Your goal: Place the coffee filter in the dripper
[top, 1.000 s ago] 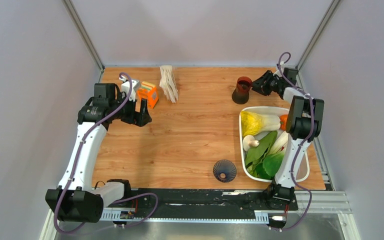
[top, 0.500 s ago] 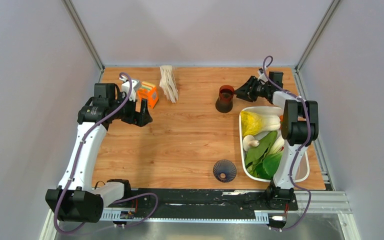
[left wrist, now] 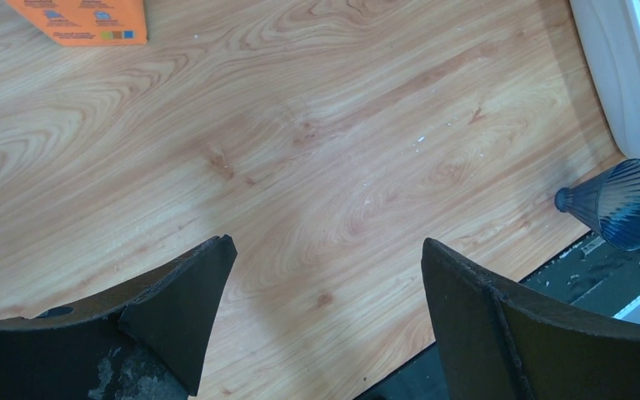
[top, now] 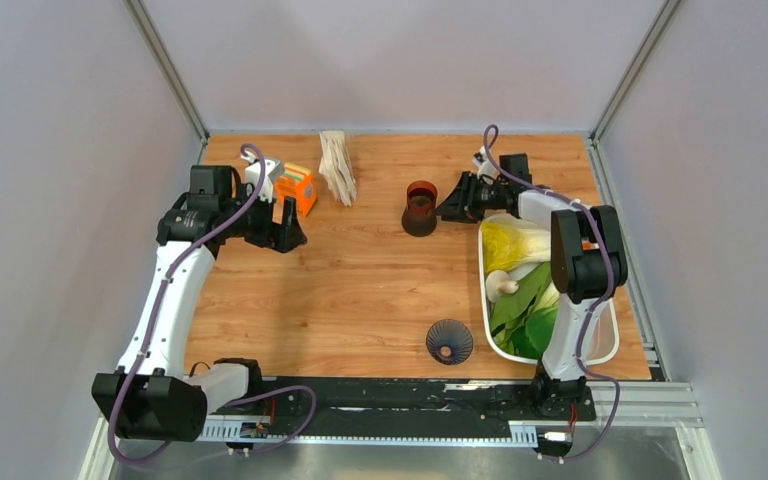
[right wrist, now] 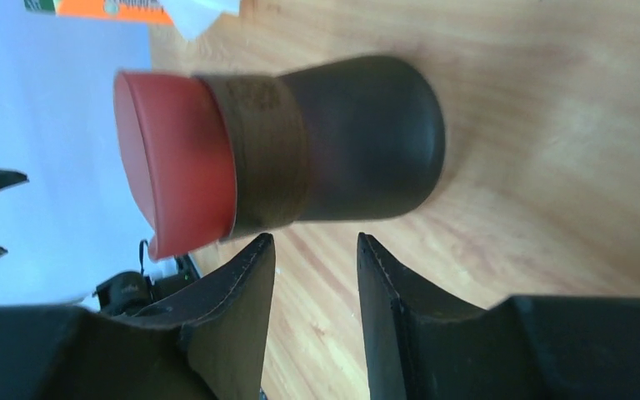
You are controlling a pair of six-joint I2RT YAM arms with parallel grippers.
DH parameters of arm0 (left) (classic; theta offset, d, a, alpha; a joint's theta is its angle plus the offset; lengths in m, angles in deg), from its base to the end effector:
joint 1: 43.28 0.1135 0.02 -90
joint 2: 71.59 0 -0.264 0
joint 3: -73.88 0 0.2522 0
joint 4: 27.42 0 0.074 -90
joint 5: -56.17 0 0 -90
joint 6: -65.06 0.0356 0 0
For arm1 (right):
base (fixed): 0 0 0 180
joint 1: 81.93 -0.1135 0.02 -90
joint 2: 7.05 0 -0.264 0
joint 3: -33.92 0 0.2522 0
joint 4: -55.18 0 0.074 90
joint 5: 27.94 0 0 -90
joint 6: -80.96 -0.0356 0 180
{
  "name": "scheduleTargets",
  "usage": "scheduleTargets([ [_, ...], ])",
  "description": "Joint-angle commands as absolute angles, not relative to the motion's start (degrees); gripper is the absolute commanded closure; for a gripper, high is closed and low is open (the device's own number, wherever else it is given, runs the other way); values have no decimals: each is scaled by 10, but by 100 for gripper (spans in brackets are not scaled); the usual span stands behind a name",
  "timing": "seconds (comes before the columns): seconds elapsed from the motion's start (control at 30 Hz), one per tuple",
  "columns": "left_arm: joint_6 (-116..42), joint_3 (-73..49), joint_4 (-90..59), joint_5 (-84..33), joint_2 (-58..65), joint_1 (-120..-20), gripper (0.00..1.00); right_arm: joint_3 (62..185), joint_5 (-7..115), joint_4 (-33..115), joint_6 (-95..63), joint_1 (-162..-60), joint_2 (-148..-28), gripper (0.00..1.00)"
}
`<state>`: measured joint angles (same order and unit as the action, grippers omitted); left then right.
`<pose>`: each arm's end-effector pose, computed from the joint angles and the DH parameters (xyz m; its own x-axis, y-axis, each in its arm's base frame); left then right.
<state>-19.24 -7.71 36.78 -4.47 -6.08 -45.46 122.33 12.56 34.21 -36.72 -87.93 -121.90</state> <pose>0.2222 -0.0259 0.3454 -0.7045 0.1134 -0.7005 0.4323 0.8514 -0.2969 0.4173 0.0711 0.1693 -0.9177 0.2069 -0.3392 -0.1732 0.5601 0.8101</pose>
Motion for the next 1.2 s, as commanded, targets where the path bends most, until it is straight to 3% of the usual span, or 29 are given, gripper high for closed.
scheduleTargets([
  [0.0,-188,-94,356,-24,-64,-454,7,1188,97,328,-339,-900,-1159,57],
  [0.2,-183,-94,353,-8,-66,-454,7,1173,86,296,-228,-929,-1110,53],
  [0.4,-166,-95,358,22,-78,-454,7,1301,128,107,67,-915,-1105,37],
  [0.5,-160,-94,359,35,-87,-454,7,1363,127,42,132,-901,-1119,36],
  [0.67,-164,-90,354,46,-93,-454,7,1436,100,111,2,-873,-1160,33],
  [0.9,-172,-98,348,46,-85,-454,7,1401,132,319,-285,-887,-1205,26],
  [1.17,-174,-87,343,45,-90,-454,7,1345,144,435,-406,-898,-1240,32],
])
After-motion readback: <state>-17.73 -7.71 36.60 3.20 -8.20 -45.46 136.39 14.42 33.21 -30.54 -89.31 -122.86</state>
